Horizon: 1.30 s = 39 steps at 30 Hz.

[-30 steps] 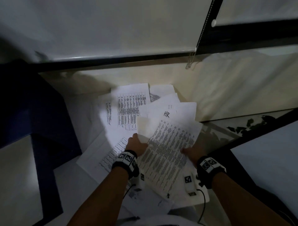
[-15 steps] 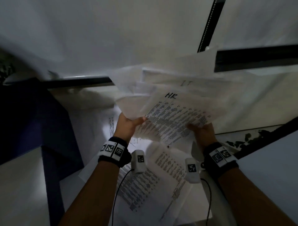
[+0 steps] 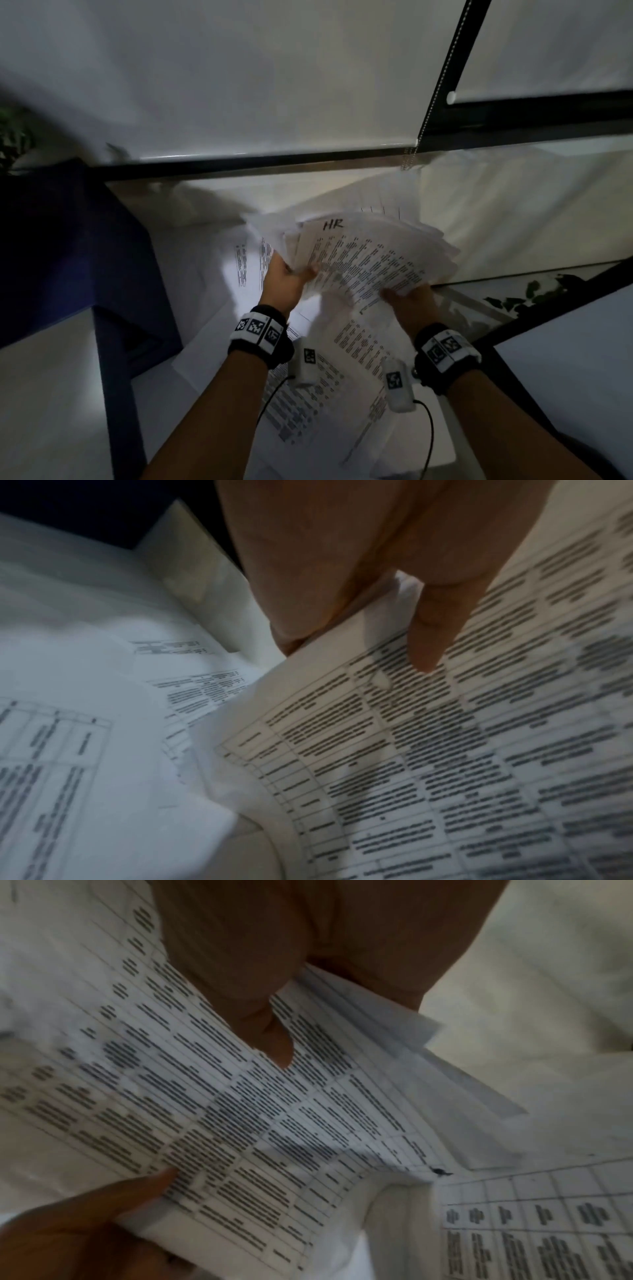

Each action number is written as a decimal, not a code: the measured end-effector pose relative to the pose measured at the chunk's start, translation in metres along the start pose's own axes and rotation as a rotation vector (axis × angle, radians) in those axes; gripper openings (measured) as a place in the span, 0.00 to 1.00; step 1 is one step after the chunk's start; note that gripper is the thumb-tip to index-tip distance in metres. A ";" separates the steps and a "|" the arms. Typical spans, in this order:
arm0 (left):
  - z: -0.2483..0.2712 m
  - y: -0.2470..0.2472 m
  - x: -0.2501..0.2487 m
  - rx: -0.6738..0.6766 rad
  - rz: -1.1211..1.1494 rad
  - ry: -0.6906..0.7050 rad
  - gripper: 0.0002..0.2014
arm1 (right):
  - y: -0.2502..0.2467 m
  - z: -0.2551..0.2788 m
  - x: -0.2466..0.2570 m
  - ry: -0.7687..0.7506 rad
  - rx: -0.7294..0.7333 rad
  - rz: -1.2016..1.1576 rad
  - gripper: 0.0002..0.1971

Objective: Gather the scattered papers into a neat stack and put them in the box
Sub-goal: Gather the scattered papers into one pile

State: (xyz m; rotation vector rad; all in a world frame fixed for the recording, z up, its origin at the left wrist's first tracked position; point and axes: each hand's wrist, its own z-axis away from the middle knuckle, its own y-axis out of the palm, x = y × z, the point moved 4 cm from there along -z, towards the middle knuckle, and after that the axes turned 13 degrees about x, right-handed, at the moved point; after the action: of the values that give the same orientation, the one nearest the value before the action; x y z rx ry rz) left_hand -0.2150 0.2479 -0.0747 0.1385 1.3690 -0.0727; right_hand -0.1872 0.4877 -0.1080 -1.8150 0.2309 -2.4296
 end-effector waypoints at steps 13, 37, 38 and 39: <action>0.000 0.006 0.005 -0.089 -0.008 -0.016 0.16 | -0.001 -0.003 0.002 -0.034 -0.011 0.022 0.16; 0.092 -0.092 0.142 -0.603 -0.318 -1.053 0.49 | -0.009 -0.001 -0.114 0.473 0.065 0.213 0.33; 0.090 -0.087 0.143 -0.543 -0.354 -1.046 0.50 | -0.004 0.000 -0.123 0.483 0.098 0.254 0.33; 0.085 -0.089 0.149 -0.499 -0.419 -1.001 0.50 | 0.000 -0.001 -0.134 0.513 0.113 0.275 0.33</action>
State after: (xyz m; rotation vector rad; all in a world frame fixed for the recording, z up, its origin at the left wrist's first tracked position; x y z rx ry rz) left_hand -0.1144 0.1527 -0.2093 -0.5482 0.3645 -0.1261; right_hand -0.1502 0.5107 -0.2346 -1.0098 0.3448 -2.5889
